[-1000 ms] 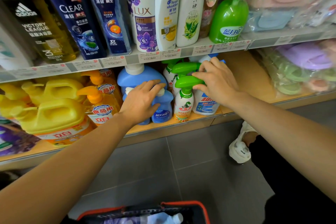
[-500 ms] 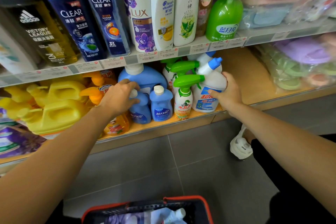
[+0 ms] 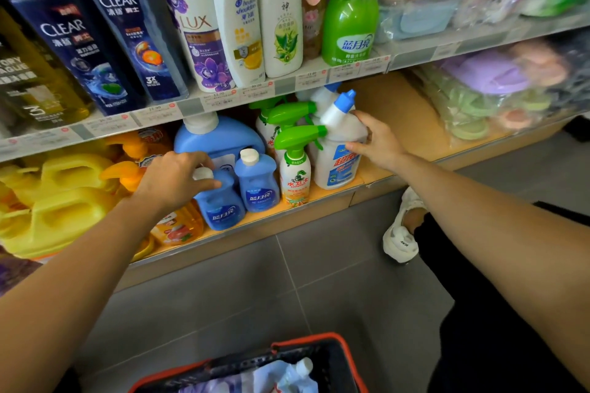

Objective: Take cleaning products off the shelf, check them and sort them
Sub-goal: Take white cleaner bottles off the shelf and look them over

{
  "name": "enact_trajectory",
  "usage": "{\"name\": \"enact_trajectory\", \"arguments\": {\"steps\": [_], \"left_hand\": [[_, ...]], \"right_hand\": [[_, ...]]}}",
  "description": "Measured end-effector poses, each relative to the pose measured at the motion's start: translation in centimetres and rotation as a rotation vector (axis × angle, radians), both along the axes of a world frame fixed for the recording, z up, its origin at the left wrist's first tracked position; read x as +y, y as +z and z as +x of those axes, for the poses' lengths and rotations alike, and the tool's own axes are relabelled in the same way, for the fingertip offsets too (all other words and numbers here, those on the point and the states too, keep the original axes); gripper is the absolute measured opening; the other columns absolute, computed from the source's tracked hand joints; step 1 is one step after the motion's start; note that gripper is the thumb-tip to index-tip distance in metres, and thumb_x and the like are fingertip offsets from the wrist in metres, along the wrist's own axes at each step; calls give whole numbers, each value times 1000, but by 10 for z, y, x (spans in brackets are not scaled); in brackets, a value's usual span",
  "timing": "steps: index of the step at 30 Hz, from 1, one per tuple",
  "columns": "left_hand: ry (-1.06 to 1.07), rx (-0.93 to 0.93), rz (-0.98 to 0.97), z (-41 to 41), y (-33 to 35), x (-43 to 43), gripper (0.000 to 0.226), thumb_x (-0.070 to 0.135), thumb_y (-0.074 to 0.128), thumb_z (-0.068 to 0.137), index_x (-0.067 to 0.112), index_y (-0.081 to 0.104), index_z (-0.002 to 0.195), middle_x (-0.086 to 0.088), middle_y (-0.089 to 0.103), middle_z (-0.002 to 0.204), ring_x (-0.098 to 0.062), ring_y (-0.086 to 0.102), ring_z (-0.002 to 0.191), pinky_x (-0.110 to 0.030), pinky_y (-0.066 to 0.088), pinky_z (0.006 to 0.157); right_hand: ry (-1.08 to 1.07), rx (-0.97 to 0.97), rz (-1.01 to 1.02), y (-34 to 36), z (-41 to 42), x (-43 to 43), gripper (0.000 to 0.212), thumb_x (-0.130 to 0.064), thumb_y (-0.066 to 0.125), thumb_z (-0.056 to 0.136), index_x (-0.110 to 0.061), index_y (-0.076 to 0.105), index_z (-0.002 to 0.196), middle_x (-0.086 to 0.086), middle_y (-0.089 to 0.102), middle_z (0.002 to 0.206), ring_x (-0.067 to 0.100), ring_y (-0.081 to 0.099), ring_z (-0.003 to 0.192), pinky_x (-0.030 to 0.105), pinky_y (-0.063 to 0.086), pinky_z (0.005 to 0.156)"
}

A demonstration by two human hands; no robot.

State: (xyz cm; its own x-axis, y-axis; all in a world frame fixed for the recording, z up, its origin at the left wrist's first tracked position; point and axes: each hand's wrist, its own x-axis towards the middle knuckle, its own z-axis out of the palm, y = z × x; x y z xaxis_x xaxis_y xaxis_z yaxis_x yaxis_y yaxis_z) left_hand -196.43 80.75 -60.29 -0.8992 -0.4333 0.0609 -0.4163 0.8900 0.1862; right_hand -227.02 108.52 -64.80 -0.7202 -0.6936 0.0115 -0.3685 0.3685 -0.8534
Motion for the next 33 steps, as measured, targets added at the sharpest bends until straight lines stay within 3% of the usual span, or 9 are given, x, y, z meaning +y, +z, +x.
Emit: {"name": "enact_trajectory", "arguments": {"steps": [4,7,9,12,18,21,24,28,33], "left_hand": [[12,-19,17,4,3,5,43,52,76,84,26,67,118,-7,75,95,-32,68,89,-42,56,73],[-14,-26,-27,8,6,8,57,52,77,83,29,61,132,-2,72,117,-31,67,103,-41,55,75],[-28,-23,-78,13,8,9,58,51,78,82,30,60,133,0,70,121,-29,66,107,-40,55,75],[-39,-14,-135,26,15,6,56,48,80,80,28,63,130,0,72,117,-29,66,106,-37,51,71],[-98,-28,-270,66,32,-6,63,38,88,72,23,68,130,-5,71,123,-33,63,115,-45,47,88],[-41,-52,-292,78,33,-12,65,43,81,81,25,59,139,-1,63,138,-29,54,126,-44,43,96],[36,-22,-250,83,32,-19,60,38,79,84,23,59,139,-8,58,140,-36,51,122,-46,45,96],[130,22,-64,86,32,-31,40,33,74,90,27,63,128,-7,62,120,-35,64,106,-41,51,78],[142,106,-4,84,28,-38,24,30,72,93,23,70,115,-5,68,108,-29,65,97,-30,38,72]], "right_hand": [[-170,93,72,-1,17,3,86,-11,82,79,-19,37,152,7,48,143,22,51,128,42,47,106],[-414,427,37,6,54,1,60,-19,83,73,-14,55,125,8,50,123,23,58,102,42,56,85],[-325,559,-73,16,80,-11,38,-18,80,73,-12,60,105,6,53,109,23,58,91,44,54,72],[-63,642,-130,34,106,-39,27,-19,79,77,-11,65,99,5,57,100,24,57,92,40,51,75],[376,776,138,45,143,-94,63,-35,81,79,-15,60,135,5,59,134,30,49,122,41,38,100],[401,745,295,44,149,-114,71,-39,74,86,-20,45,148,5,51,147,28,45,133,39,31,106],[401,746,376,45,147,-126,52,-31,67,94,-22,52,143,3,57,139,31,53,123,38,31,101],[413,666,346,49,140,-132,37,-18,70,91,-17,66,127,5,62,123,32,57,114,40,41,95],[463,625,350,55,133,-135,32,-16,72,89,-19,70,121,1,68,121,28,59,113,38,46,91]]}}
